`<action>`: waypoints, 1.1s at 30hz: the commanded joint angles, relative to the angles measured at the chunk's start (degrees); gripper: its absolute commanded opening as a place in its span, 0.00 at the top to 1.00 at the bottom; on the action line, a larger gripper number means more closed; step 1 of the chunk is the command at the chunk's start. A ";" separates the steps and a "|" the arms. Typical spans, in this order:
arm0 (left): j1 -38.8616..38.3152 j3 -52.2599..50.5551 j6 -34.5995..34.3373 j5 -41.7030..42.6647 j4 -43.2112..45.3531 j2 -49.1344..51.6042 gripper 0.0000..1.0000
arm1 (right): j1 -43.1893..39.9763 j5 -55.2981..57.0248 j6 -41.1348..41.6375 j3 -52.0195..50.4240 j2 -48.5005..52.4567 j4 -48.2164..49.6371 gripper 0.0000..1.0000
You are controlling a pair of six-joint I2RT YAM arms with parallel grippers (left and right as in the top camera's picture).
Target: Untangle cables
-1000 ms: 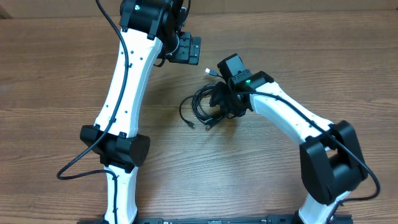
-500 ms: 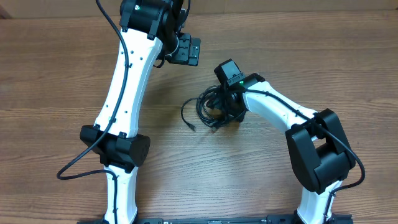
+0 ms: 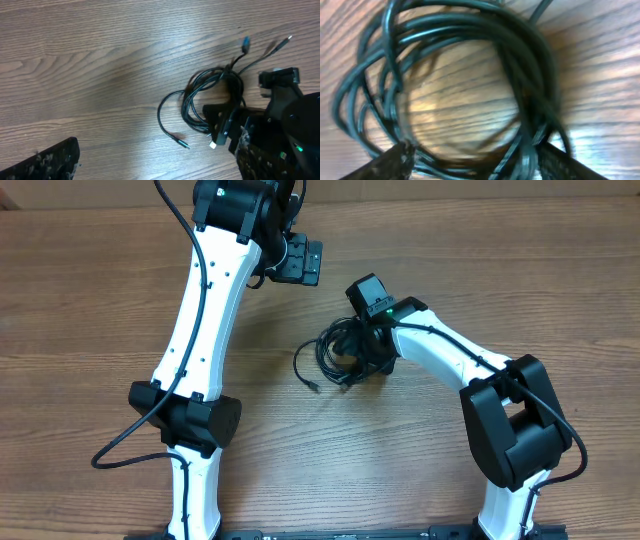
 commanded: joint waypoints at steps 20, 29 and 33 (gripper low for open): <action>-0.07 -7.28 1.29 1.92 3.69 -0.76 0.00 | -1.53 10.19 9.73 10.01 0.72 -13.14 0.45; -0.07 -7.28 1.31 2.12 2.99 -0.76 0.00 | -1.53 11.02 10.10 6.43 0.81 -10.73 0.36; -0.07 -7.28 1.31 2.12 3.02 -0.76 0.00 | -1.53 10.99 10.08 4.04 0.83 -8.96 0.36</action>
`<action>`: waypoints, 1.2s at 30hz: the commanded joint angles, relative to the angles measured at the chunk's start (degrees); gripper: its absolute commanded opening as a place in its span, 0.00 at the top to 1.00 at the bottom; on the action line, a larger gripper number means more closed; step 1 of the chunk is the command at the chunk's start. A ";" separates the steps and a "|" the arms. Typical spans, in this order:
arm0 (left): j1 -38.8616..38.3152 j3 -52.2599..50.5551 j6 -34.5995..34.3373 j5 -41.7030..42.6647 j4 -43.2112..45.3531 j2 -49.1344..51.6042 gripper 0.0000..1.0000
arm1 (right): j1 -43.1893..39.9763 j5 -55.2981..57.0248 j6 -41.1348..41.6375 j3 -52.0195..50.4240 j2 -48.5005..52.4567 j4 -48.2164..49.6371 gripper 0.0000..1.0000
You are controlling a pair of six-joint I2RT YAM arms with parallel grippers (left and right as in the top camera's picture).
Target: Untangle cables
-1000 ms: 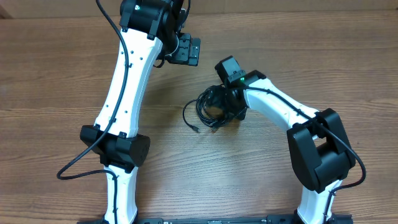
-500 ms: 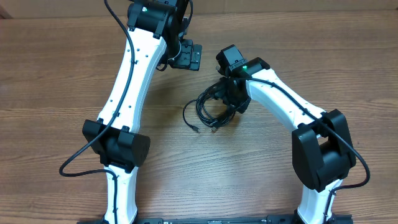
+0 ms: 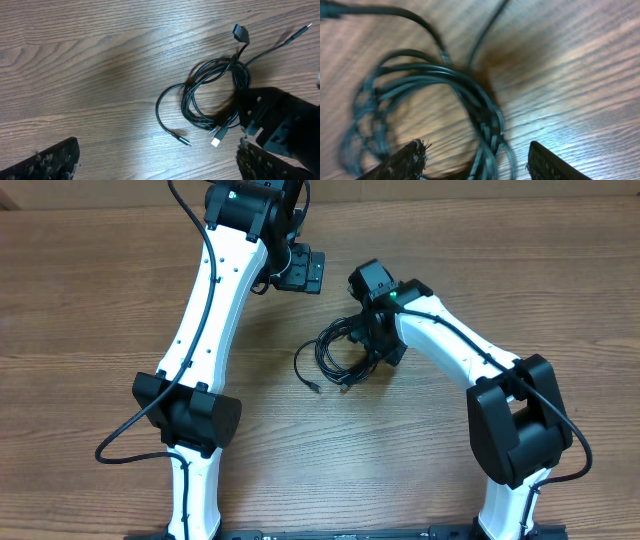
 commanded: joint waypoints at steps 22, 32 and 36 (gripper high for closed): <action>-0.07 -0.13 1.33 0.79 -0.70 -0.79 0.00 | -0.37 -3.10 -0.07 -3.43 0.44 4.70 0.95; -0.07 -0.13 1.31 0.81 -0.90 -0.79 0.00 | -0.37 -2.89 -0.02 -3.45 0.44 4.81 0.70; -0.07 -0.13 1.33 0.81 -1.11 -0.79 0.01 | -0.37 -2.80 -0.04 -3.48 0.44 4.85 0.73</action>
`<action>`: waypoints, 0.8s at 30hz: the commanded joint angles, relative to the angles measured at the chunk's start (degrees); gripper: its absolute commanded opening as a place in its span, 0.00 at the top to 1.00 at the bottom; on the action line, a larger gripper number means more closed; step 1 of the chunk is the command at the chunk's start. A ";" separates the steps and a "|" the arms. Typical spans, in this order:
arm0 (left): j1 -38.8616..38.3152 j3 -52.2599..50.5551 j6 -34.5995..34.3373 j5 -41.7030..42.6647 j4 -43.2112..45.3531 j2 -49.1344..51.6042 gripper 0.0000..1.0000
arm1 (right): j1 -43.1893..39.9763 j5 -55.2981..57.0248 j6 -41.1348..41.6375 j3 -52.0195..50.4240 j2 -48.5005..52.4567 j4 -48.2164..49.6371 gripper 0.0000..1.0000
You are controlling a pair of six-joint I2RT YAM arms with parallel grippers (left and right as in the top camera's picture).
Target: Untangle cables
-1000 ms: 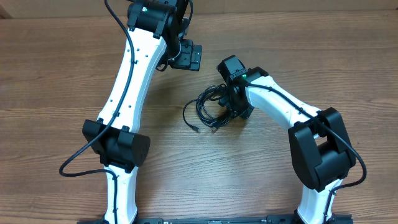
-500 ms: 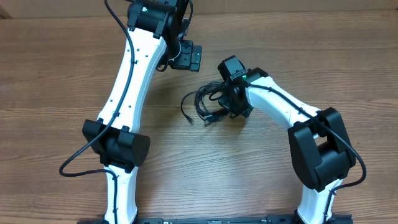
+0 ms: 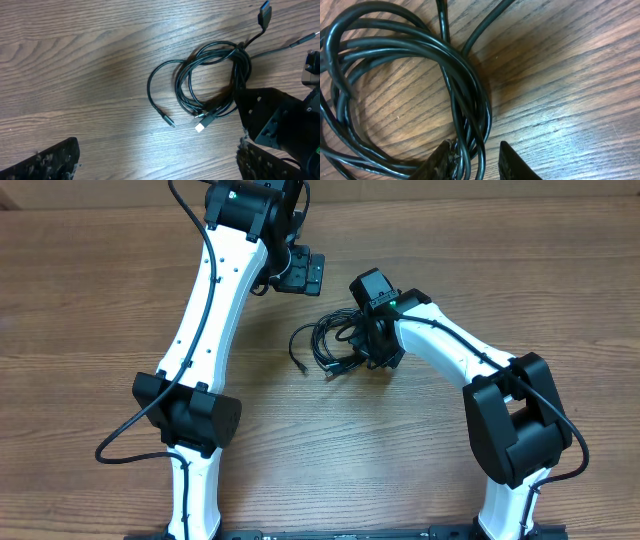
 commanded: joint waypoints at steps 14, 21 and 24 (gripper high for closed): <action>-0.07 -0.13 1.31 0.59 -0.20 -0.79 0.00 | -0.37 1.73 -0.04 -1.31 0.35 0.85 0.73; -0.07 -0.13 1.31 0.59 -0.35 -0.76 0.00 | -0.37 1.64 0.00 -3.89 0.35 2.97 0.73; -0.07 -0.13 1.29 0.59 -0.35 -0.79 0.00 | -0.37 1.73 0.00 -3.98 0.35 2.99 0.75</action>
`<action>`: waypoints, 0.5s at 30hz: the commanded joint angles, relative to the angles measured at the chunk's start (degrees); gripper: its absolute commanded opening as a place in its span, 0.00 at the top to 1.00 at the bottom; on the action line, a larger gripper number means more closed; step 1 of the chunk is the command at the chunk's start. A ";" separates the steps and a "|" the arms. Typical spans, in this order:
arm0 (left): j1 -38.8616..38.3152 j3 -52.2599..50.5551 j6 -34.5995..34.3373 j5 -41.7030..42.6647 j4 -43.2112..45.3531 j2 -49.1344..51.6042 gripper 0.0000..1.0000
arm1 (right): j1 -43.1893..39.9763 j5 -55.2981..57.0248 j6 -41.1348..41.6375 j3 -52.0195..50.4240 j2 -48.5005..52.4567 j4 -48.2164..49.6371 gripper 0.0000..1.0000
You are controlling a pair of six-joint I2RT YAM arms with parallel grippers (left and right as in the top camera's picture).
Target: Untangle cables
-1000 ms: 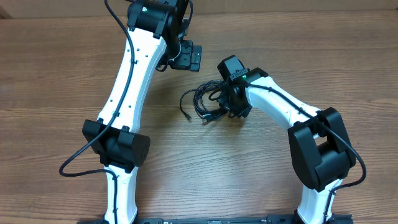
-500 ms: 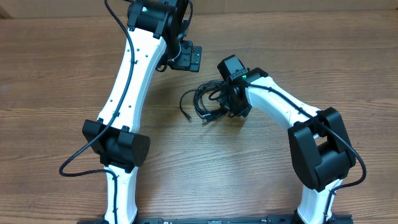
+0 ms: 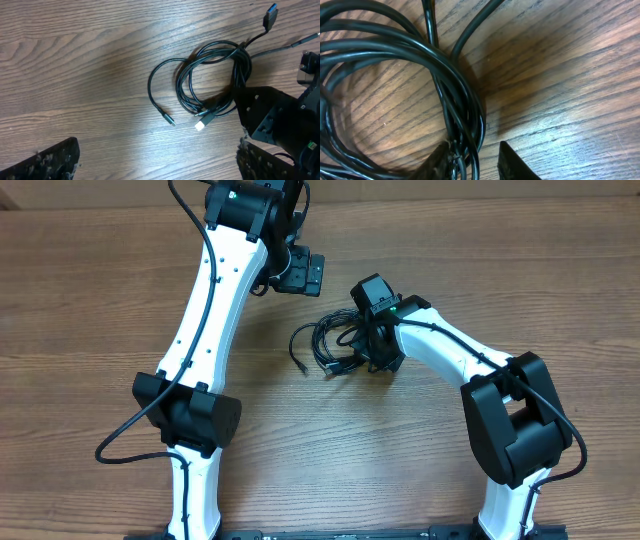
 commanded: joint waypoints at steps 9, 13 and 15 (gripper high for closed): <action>-0.07 -0.13 1.31 0.61 -0.13 -0.79 0.00 | -0.37 2.84 -0.20 -1.14 0.35 -0.17 0.96; -0.07 -0.13 1.36 0.59 -0.20 -0.79 0.00 | -0.28 2.82 -0.44 -0.94 0.24 0.15 0.96; -0.07 -0.13 2.89 0.61 -0.11 -0.79 0.00 | -0.26 1.66 -3.21 0.09 -0.70 0.07 0.96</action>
